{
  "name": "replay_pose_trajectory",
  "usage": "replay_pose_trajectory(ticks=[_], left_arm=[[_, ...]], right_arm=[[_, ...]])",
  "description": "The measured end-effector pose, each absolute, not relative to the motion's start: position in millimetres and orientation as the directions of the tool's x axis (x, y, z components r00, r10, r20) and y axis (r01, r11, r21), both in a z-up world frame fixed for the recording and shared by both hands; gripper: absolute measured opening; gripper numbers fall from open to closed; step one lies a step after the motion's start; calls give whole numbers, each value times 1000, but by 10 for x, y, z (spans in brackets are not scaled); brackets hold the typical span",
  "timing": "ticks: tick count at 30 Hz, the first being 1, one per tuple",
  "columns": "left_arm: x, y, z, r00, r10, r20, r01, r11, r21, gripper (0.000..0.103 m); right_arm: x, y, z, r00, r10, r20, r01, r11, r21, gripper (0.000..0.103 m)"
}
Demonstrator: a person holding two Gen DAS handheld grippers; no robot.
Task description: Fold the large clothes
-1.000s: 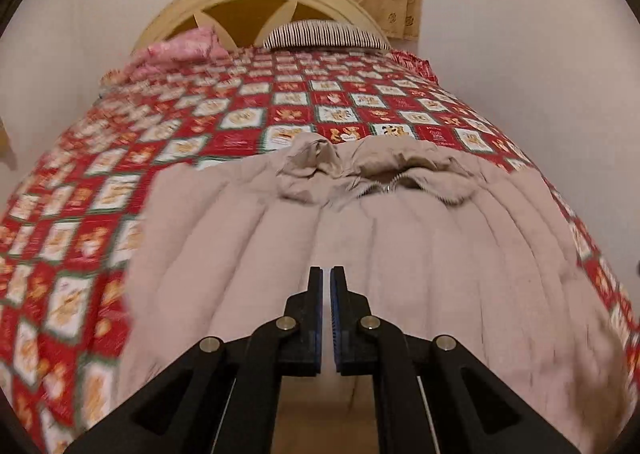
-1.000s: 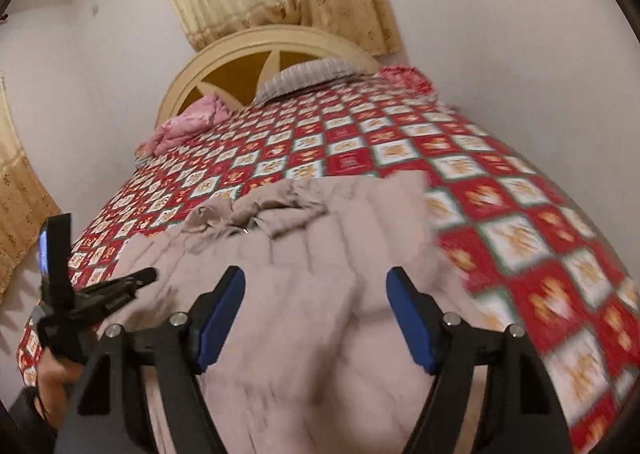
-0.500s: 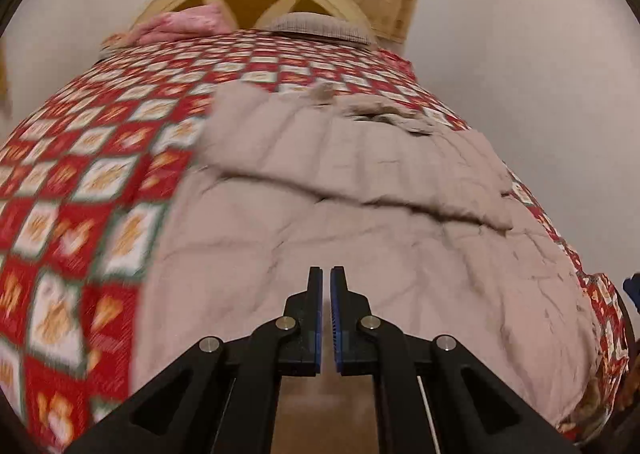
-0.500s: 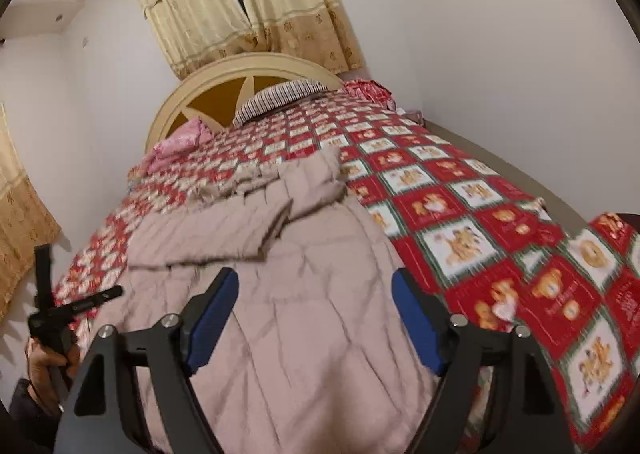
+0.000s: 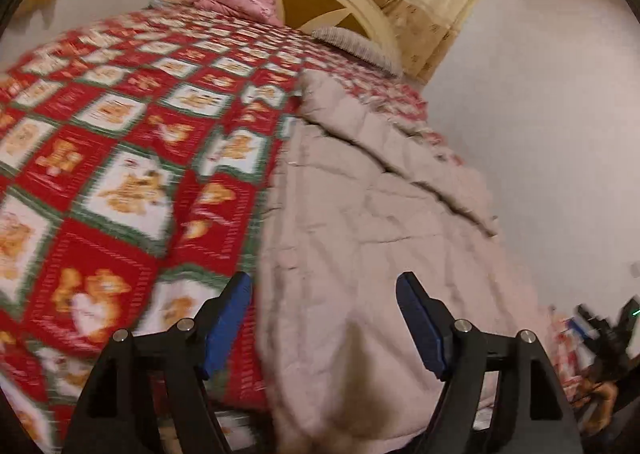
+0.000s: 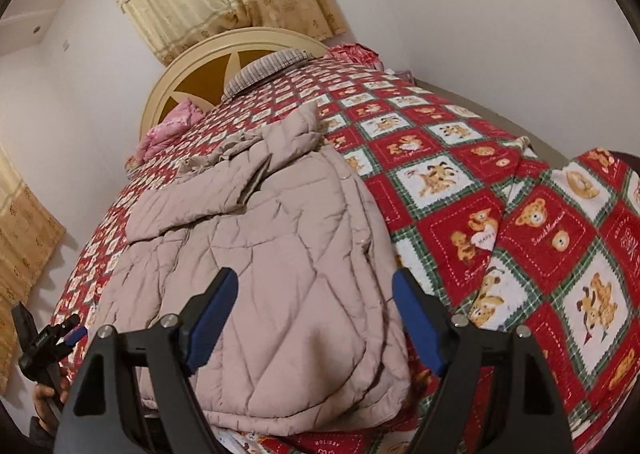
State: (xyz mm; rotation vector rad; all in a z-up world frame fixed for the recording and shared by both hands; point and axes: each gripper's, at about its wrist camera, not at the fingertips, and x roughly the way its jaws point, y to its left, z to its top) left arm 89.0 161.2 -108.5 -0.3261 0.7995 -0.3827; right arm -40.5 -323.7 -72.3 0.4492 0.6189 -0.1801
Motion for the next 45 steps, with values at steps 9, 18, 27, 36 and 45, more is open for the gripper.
replay_pose_trajectory(ticks=[9, 18, 27, 36, 45], left_arm=[[586, 1474, -1314, 526, -511, -680, 324, 859, -395, 75], [595, 1485, -1473, 466, -591, -659, 308, 806, -506, 75], [484, 1483, -1532, 465, -618, -634, 366, 786, -498, 75], [547, 1631, -1578, 449, -685, -573, 325, 723, -610, 16], [390, 1649, -946, 471, -780, -412, 461, 616, -639, 9]], right_arm=[[-618, -3175, -810, 747, -66, -662, 282, 933, 225, 82], [-542, -3266, -1080, 717, -28, -696, 294, 918, 267, 82], [-422, -3080, -1386, 661, 100, -744, 210, 927, 311, 70], [-431, -3065, -1324, 660, 134, -740, 173, 931, 322, 16], [-571, -3056, -767, 777, 222, -589, 90, 887, 452, 13]])
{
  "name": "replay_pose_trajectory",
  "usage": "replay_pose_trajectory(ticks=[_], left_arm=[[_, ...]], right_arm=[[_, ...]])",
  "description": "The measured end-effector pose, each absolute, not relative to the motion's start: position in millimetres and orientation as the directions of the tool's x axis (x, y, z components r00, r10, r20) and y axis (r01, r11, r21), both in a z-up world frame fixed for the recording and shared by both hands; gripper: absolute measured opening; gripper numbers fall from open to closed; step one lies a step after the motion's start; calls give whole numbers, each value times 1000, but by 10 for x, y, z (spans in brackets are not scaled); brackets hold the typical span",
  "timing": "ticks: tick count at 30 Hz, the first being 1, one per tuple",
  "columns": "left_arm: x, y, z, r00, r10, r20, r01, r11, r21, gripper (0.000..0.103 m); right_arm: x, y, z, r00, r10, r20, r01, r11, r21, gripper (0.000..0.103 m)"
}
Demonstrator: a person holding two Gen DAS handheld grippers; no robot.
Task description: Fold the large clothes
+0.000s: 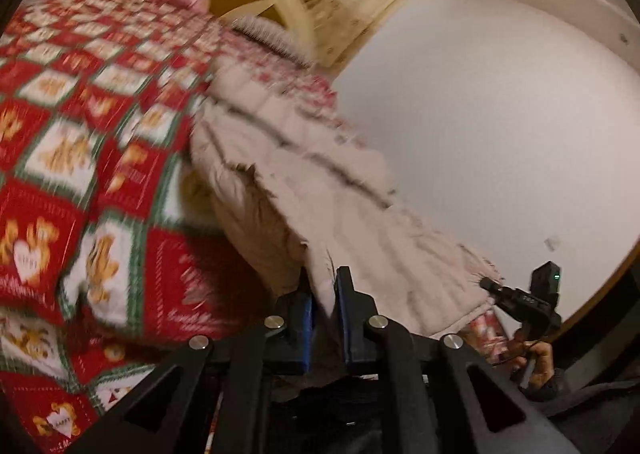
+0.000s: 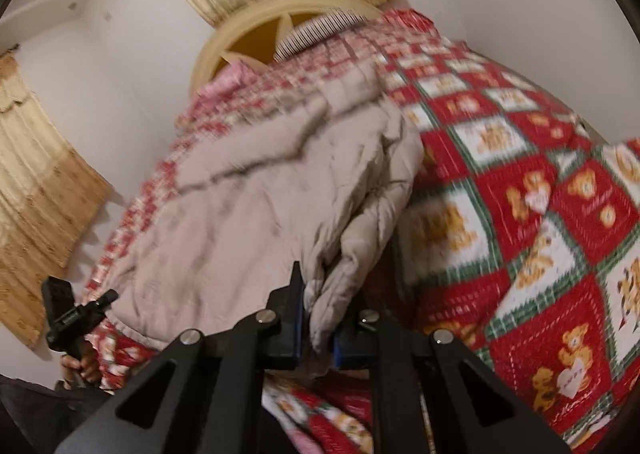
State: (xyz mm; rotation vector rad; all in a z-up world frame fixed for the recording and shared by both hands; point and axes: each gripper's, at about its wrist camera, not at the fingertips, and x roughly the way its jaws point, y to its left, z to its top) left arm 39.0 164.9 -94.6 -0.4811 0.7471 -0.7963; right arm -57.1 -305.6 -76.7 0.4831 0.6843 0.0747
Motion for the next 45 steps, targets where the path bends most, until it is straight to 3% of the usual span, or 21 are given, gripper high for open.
replay_pose_trajectory(ticks=[7, 12, 17, 21, 26, 30, 35, 37, 41, 45], left_arm=[[118, 1699, -269, 446, -850, -279, 594, 515, -619, 9], [159, 1768, 74, 430, -880, -200, 599, 444, -666, 9], [743, 1773, 281, 473, -858, -202, 491, 447, -748, 9], [1503, 1673, 374, 561, -787, -255, 382, 520, -764, 9], [2523, 1433, 176, 611, -714, -342, 231, 574, -786, 10], [3293, 1161, -168, 628, -620, -471, 108, 669, -736, 10], [3900, 1055, -716, 580, -540, -610, -33, 733, -680, 13], [4073, 1068, -968, 527, -553, -645, -88, 719, -689, 14], [4210, 1263, -1305, 459, -689, -562, -149, 564, -813, 16], [4182, 1552, -1280, 446, -764, -466, -147, 451, -880, 18]], right_arm=[[-819, -2910, -134, 854, 260, -450, -16, 879, 477, 13], [-1011, -2904, 241, 901, 263, -344, -66, 869, 491, 12], [-699, -3011, 546, 922, 261, -287, -91, 864, 495, 12], [-132, -3174, 740, 932, 239, -271, -81, 869, 489, 12], [887, -3484, 715, 935, 178, -308, 10, 852, 524, 12], [1763, -3610, 458, 911, 103, -399, 121, 859, 498, 12], [2694, -3734, -245, 856, 7, -517, 256, 863, 436, 13], [2908, -3776, -567, 828, -21, -561, 301, 860, 412, 18], [3072, -3858, -1080, 804, -35, -594, 345, 840, 418, 21], [3082, -3889, -1137, 801, -31, -598, 349, 835, 426, 23]])
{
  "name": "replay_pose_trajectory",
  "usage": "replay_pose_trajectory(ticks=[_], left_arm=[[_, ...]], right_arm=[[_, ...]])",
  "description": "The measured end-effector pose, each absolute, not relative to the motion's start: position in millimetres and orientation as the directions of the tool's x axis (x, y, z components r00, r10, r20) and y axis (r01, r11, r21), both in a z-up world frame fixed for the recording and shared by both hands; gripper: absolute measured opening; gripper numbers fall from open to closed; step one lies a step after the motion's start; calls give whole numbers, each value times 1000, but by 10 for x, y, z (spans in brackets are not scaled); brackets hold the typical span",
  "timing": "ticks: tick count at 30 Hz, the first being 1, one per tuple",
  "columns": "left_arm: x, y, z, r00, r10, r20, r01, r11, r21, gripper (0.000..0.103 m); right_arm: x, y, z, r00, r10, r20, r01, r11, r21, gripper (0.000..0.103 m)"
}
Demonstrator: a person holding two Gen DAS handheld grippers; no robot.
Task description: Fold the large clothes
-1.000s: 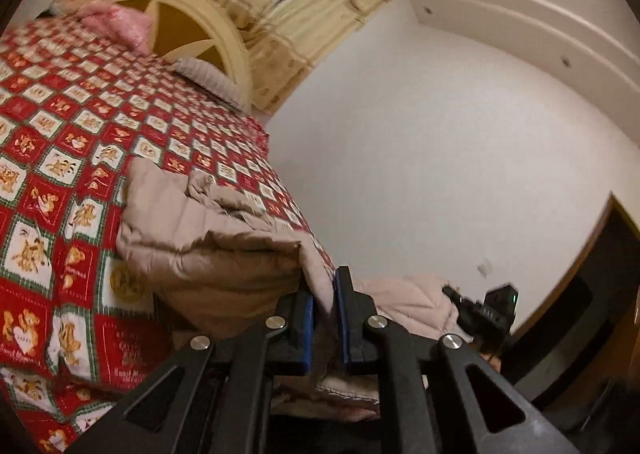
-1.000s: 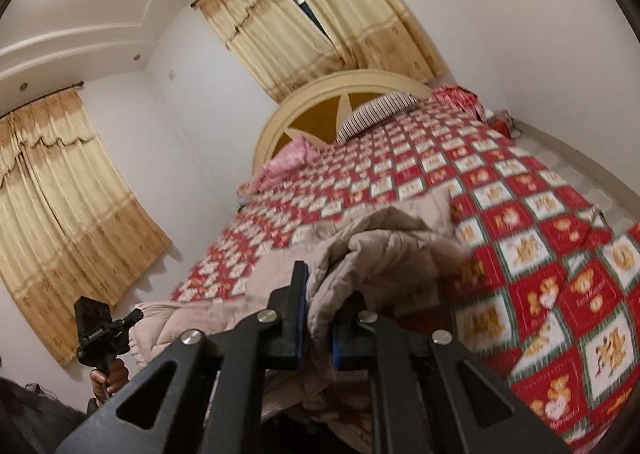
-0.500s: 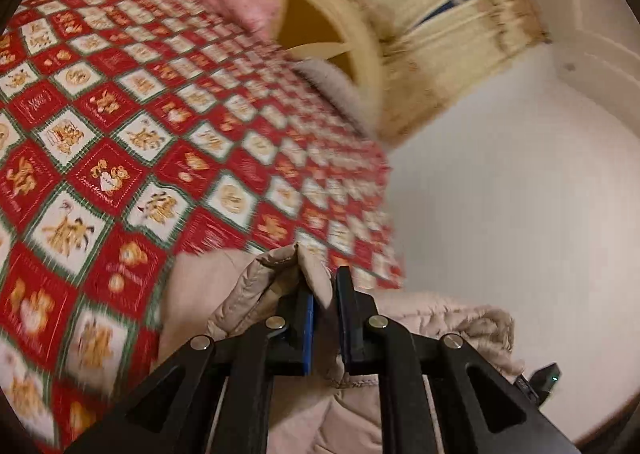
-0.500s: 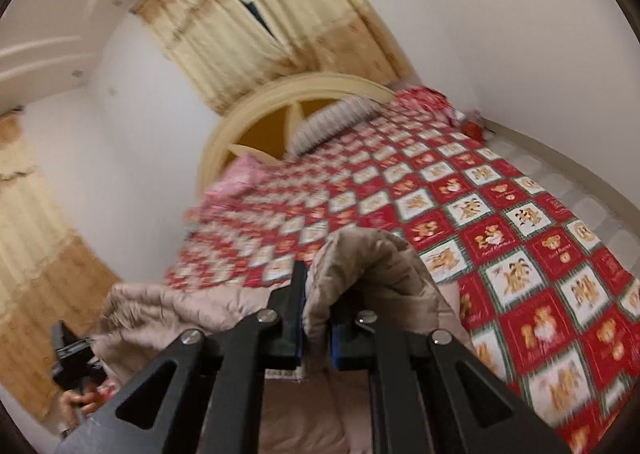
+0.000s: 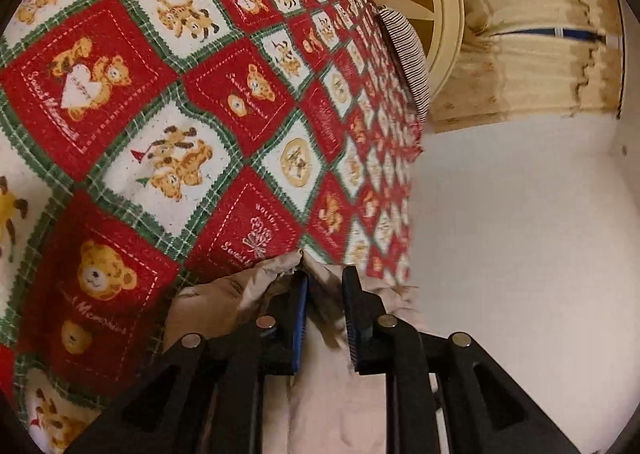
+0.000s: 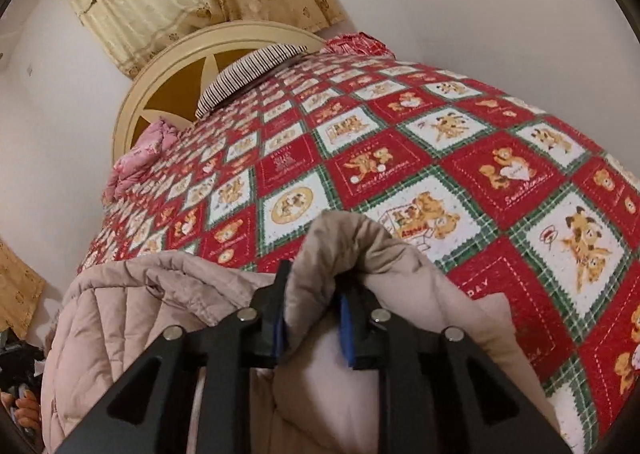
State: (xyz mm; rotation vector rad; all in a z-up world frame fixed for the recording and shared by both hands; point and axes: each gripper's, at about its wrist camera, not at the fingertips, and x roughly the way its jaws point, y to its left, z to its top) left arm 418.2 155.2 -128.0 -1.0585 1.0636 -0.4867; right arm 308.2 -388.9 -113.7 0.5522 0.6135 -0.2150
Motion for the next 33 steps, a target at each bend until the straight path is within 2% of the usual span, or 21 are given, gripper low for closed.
replay_pose_trajectory(ticks=[1, 2, 3, 5, 8, 10, 11, 14, 16, 17, 19, 23, 25, 29, 33], left_arm=[[4149, 1601, -1184, 478, -731, -487, -147, 480, -865, 19], [4076, 1702, -1016, 543, -634, -551, -146, 575, -805, 28], [4025, 1736, -890, 577, -572, -583, -143, 633, -761, 45], [3905, 1853, -670, 640, -485, -596, -142, 687, -713, 59], [3676, 1729, -361, 673, -454, -584, -45, 763, -645, 59], [3443, 1391, -103, 671, -447, -591, 92, 842, -532, 59], [3370, 1287, -38, 676, -448, -586, 131, 855, -502, 59], [3079, 787, 115, 660, -507, -555, 294, 854, -430, 60], [2943, 414, 137, 641, -535, -550, 367, 843, -392, 60], [2900, 223, 140, 632, -546, -550, 400, 838, -371, 60], [2826, -195, 82, 618, -548, -564, 458, 834, -308, 60], [2873, -769, -202, 648, -481, -591, 473, 862, -183, 60], [2977, -886, -388, 654, -442, -614, 457, 878, -146, 60], [3247, -781, -801, 650, -416, -636, 376, 903, -206, 60], [3295, -696, -996, 673, -469, -573, 380, 883, -277, 60]], right_arm=[[3087, -3890, -1141, 794, -26, -607, 351, 835, 423, 24], [3110, -3896, -1155, 787, -28, -617, 358, 835, 418, 24], [3110, -3894, -1158, 783, -30, -621, 362, 834, 416, 24], [3126, -3899, -1179, 777, -26, -629, 367, 831, 419, 24], [3195, -3912, -1182, 762, -9, -648, 374, 823, 428, 25], [3226, -3954, -1060, 745, 37, -667, 369, 810, 456, 33], [3161, -3972, -935, 770, 51, -636, 350, 800, 488, 33], [2724, -3872, -405, 896, 9, -445, 253, 812, 527, 38], [2551, -3652, -176, 910, -2, -414, 211, 864, 458, 39], [2521, -3509, -105, 901, 4, -434, 194, 891, 410, 39], [2513, -3109, -60, 865, 79, -495, 106, 936, 336, 28], [2506, -2519, -139, 856, 104, -506, 23, 971, 239, 29], [2677, -2328, -316, 822, 114, -558, -1, 980, 198, 29], [3081, -2245, -797, 757, 98, -647, 14, 986, 167, 25], [3142, -2320, -1059, 782, 118, -612, 8, 980, 199, 23]])
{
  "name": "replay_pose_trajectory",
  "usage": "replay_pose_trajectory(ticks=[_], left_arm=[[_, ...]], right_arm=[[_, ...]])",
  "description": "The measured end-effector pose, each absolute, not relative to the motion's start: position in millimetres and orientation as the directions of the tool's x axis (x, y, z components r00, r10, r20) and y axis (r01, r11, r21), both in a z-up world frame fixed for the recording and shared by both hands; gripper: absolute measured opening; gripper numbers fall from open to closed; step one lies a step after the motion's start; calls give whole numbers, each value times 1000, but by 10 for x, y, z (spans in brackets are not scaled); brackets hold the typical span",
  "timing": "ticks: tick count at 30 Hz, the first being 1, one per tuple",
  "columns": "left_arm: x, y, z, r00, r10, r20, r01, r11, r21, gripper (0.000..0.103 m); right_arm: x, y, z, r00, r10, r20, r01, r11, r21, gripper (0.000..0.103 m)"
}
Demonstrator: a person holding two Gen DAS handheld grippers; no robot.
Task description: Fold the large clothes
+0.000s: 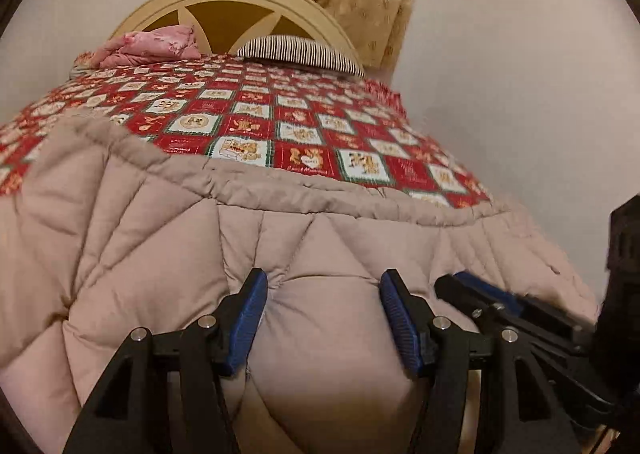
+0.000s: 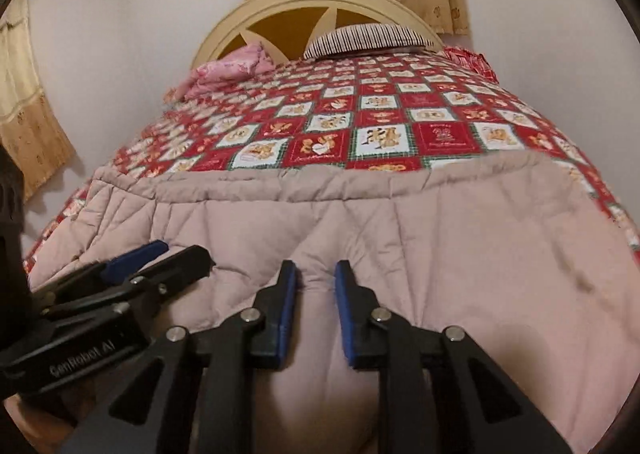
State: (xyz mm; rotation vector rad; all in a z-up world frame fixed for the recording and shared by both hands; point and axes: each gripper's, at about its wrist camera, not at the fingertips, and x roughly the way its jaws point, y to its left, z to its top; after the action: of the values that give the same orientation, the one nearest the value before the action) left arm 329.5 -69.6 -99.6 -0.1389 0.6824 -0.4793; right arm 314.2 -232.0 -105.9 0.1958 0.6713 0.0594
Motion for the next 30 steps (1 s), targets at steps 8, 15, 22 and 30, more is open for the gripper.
replay_pose_trajectory(ticks=[8, 15, 22, 30], left_arm=[[3480, -892, -1172, 652, -418, -632, 362, 905, -225, 65], [3569, -1015, -1257, 641, -343, -687, 335, 930, -152, 65], [3585, -990, -1256, 638, -349, -686, 335, 929, -161, 66], [3573, -1054, -1240, 637, -355, -684, 357, 923, -147, 68]], right_arm=[[3270, -2381, -1215, 756, 139, -640, 32, 968, 247, 23], [3394, -2345, -1187, 701, 110, -704, 68, 973, 220, 21], [3091, -2666, -485, 792, -26, -610, 129, 984, 125, 25], [3120, -3672, -1234, 735, -33, -677, 292, 917, 273, 4]])
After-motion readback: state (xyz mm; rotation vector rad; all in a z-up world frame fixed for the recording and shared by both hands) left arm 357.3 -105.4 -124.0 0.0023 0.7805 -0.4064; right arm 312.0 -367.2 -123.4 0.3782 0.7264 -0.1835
